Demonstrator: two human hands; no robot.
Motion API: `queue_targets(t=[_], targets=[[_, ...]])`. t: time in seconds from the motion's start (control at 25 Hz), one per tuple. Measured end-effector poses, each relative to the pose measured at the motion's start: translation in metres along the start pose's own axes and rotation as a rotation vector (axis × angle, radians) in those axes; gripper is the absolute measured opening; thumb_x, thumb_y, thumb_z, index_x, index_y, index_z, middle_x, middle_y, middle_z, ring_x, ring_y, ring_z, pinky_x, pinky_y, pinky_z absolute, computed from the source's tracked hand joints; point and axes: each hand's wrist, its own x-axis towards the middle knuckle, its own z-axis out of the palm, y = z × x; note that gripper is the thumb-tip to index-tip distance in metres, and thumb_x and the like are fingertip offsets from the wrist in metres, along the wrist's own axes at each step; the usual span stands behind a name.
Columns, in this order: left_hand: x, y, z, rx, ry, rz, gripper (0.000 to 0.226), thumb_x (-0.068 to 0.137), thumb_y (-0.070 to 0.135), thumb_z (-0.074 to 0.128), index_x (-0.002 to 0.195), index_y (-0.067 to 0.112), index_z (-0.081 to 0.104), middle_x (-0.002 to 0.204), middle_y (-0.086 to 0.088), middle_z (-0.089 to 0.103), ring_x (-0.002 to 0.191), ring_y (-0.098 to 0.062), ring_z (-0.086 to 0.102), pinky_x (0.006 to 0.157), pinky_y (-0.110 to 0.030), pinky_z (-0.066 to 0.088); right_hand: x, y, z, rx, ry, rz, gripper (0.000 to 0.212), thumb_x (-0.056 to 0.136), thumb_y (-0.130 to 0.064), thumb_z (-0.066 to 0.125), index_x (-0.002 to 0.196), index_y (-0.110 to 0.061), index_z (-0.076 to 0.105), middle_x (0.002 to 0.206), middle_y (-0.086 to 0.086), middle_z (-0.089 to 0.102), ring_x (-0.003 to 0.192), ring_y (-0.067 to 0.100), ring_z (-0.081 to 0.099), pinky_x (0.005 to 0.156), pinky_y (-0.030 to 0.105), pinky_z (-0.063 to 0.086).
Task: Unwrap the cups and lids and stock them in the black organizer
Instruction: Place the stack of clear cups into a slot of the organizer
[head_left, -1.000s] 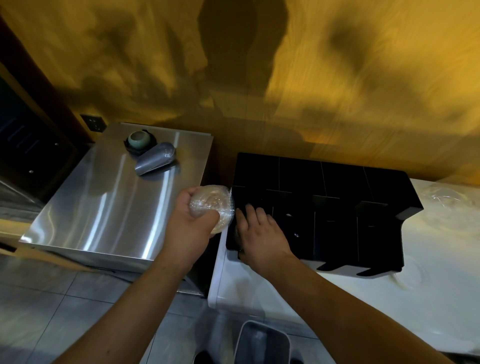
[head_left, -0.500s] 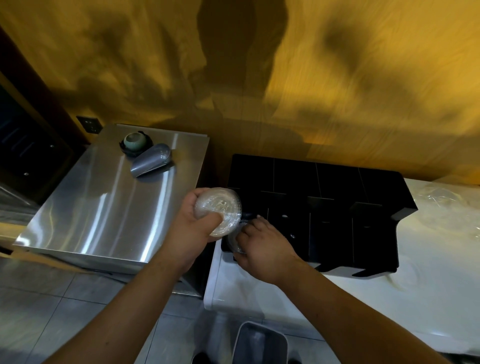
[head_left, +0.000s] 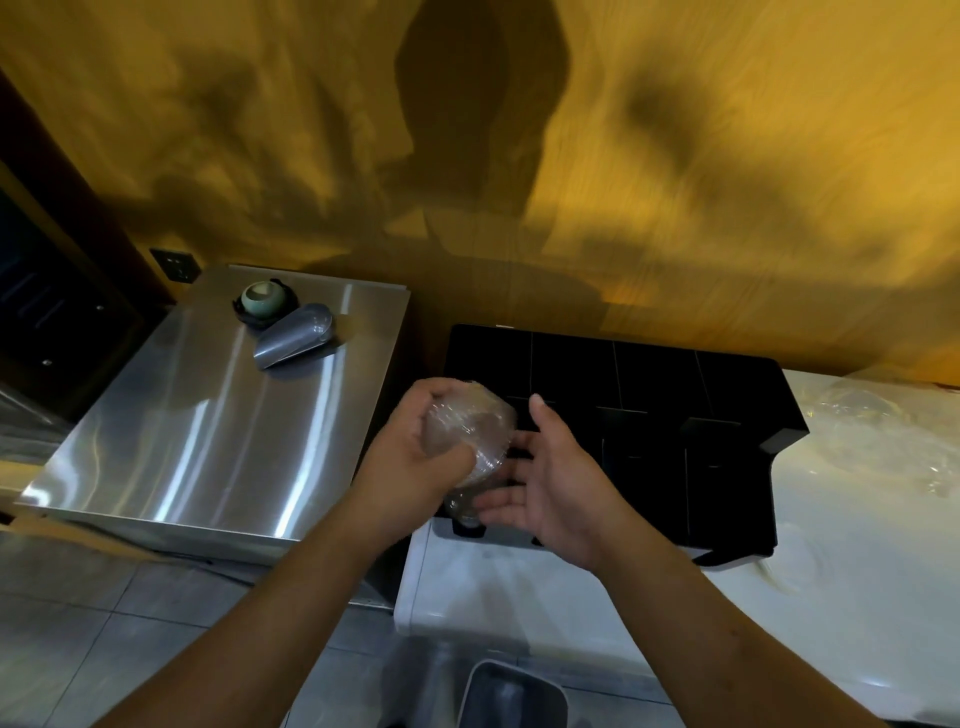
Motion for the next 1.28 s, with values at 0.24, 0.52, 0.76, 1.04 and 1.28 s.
queue_targets(t=[0.24, 0.52, 0.76, 1.04, 1.28], targets=[[-0.009, 0.006, 0.014, 0.578, -0.028, 0.309, 0.090, 0.071, 0.034, 0.082, 0.147, 0.048, 0.035, 0.131, 0.026, 0.043, 0.117, 0.021, 0.046, 0.089, 0.001, 0.040, -0.011, -0.010, 0.013, 0.343, -0.238, -0.064, 0.077, 0.095, -0.064, 0.061, 0.147, -0.006, 0.057, 0.149, 0.025, 0.058, 0.139, 0.039, 0.055, 0.113, 0.052, 0.047], [-0.012, 0.008, 0.014, 0.686, -0.083, 0.481, 0.084, 0.067, 0.036, 0.091, 0.140, 0.026, 0.050, 0.137, 0.007, 0.045, 0.120, -0.001, 0.050, 0.100, -0.016, 0.046, -0.010, -0.013, 0.012, 0.315, -0.221, -0.126, 0.051, 0.095, -0.036, 0.067, 0.135, -0.004, 0.062, 0.127, 0.023, 0.063, 0.115, 0.037, 0.063, 0.095, 0.050, 0.053], [-0.009, 0.016, 0.001, 0.705, -0.188, 0.462, 0.075, 0.074, 0.065, 0.079, 0.137, 0.035, 0.052, 0.146, 0.007, 0.041, 0.142, -0.011, 0.040, 0.107, -0.024, 0.040, -0.003, -0.007, 0.002, 0.316, -0.281, -0.164, 0.061, 0.092, -0.023, 0.065, 0.148, -0.001, 0.053, 0.131, 0.025, 0.060, 0.121, 0.040, 0.059, 0.105, 0.056, 0.046], [-0.008, 0.013, 0.002, 0.756, -0.218, 0.473, 0.066, 0.079, 0.051, 0.080, 0.137, 0.028, 0.057, 0.159, 0.001, 0.039, 0.147, -0.026, 0.039, 0.114, -0.045, 0.043, 0.003, -0.013, -0.001, 0.288, -0.325, -0.175, 0.059, 0.096, -0.018, 0.056, 0.151, -0.001, 0.048, 0.144, 0.028, 0.051, 0.132, 0.044, 0.049, 0.112, 0.060, 0.039], [-0.007, 0.012, 0.004, 0.661, -0.268, 0.396, 0.065, 0.084, 0.034, 0.080, 0.141, 0.037, 0.048, 0.171, 0.014, 0.017, 0.153, -0.012, 0.031, 0.107, -0.035, 0.050, 0.005, -0.013, 0.007, 0.272, -0.177, -0.215, 0.052, 0.097, -0.017, 0.063, 0.146, -0.003, 0.054, 0.131, 0.030, 0.062, 0.118, 0.041, 0.063, 0.103, 0.058, 0.048]])
